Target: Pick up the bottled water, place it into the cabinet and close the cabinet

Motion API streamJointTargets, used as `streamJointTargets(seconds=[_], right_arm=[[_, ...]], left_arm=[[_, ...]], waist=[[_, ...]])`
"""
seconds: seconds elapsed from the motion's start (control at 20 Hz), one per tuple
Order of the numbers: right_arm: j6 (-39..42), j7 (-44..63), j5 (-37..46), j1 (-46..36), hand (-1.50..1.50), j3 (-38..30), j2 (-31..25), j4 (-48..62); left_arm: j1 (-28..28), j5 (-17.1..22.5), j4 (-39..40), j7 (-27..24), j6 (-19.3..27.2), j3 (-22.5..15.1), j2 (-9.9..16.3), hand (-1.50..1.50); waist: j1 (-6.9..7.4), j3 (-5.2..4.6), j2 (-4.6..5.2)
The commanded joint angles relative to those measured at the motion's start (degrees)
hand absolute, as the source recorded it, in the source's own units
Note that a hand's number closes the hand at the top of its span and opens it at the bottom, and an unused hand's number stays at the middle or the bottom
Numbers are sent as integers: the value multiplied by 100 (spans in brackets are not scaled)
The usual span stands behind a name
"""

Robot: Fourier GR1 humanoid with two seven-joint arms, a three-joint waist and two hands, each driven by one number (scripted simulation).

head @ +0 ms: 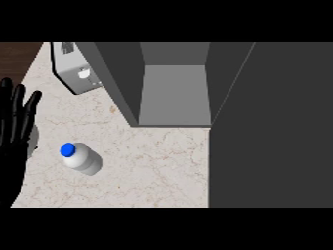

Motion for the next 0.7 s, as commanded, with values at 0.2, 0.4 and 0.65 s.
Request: streamJointTargets(seconds=[0.2, 0.4, 0.65], right_arm=[[226, -84, -439, 511, -150, -187, 24, -170], [983, 623, -1040, 1067, -150, 815, -66, -916], [1238, 709, -1325, 2354, -150, 926, -186, -2065]], left_arm=[[-581, 1883, 700, 2, -1675, 783, 997, -150], [-343, 3003, 849, 1117, -1855, 716, 1017, -150], [100, 3815, 765, 1372, -2244, 1303, 1462, -150]], waist=[[-97, -63, -17], [-112, -62, -64], [-100, -61, -51]])
